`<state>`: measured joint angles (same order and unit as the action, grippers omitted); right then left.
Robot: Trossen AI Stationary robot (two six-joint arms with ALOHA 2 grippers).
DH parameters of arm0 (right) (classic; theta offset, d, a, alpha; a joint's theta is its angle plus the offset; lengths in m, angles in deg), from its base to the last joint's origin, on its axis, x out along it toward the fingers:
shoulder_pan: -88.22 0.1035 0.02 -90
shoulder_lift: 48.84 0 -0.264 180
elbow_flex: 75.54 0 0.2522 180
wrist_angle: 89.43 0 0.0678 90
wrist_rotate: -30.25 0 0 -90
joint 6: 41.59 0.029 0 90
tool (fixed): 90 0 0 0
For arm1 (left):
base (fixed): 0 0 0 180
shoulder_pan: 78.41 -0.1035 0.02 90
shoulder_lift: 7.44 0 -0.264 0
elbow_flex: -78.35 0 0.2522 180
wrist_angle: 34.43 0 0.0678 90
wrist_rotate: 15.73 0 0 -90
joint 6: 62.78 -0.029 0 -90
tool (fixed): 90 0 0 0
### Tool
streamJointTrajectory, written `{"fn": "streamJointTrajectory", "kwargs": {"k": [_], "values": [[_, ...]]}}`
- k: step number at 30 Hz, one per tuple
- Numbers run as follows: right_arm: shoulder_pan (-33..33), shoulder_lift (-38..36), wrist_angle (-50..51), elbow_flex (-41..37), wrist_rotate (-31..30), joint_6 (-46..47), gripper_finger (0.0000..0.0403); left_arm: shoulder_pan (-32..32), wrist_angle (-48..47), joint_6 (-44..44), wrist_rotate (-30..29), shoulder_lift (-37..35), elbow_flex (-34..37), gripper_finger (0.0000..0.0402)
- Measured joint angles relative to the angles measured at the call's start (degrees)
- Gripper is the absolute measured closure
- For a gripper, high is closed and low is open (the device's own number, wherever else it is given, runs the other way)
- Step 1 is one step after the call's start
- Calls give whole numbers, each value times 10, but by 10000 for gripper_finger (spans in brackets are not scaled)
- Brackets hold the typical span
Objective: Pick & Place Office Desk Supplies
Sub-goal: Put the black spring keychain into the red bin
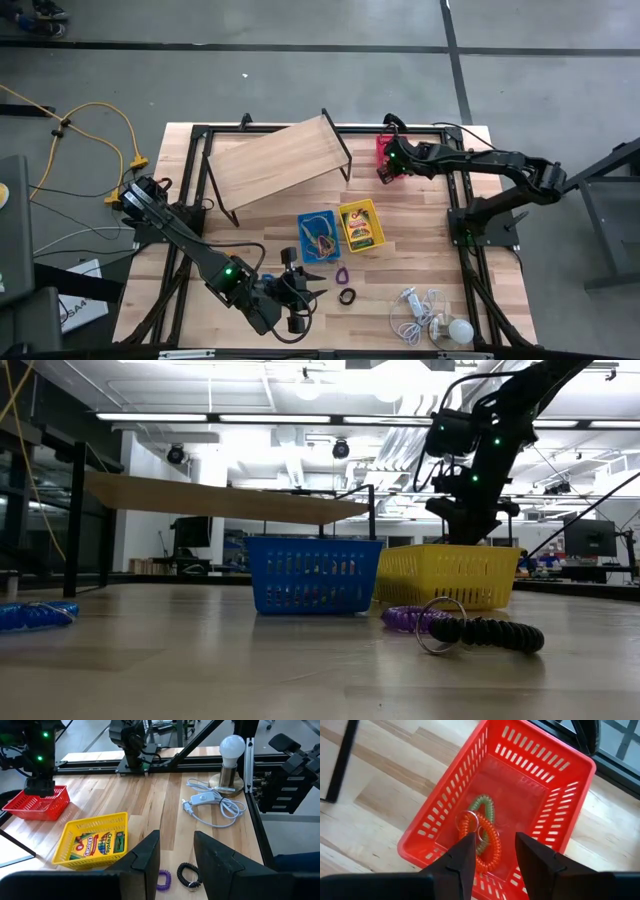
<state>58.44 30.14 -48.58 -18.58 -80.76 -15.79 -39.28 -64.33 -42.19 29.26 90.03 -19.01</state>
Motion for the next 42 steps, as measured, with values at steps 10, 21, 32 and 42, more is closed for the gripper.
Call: {"fn": "streamJointTrajectory", "kwargs": {"k": [10,21,32,42], "values": [[2,-40,-12,0,46,-5,276,0,0,0,0,0,0,289],[60,-67,-12,0,160,-21,276,0,0,0,0,0,0,289],[222,-67,-79,0,229,-31,276,0,0,0,0,0,0,289],[384,-67,-140,0,225,-35,276,0,0,0,0,0,0,289]]}}
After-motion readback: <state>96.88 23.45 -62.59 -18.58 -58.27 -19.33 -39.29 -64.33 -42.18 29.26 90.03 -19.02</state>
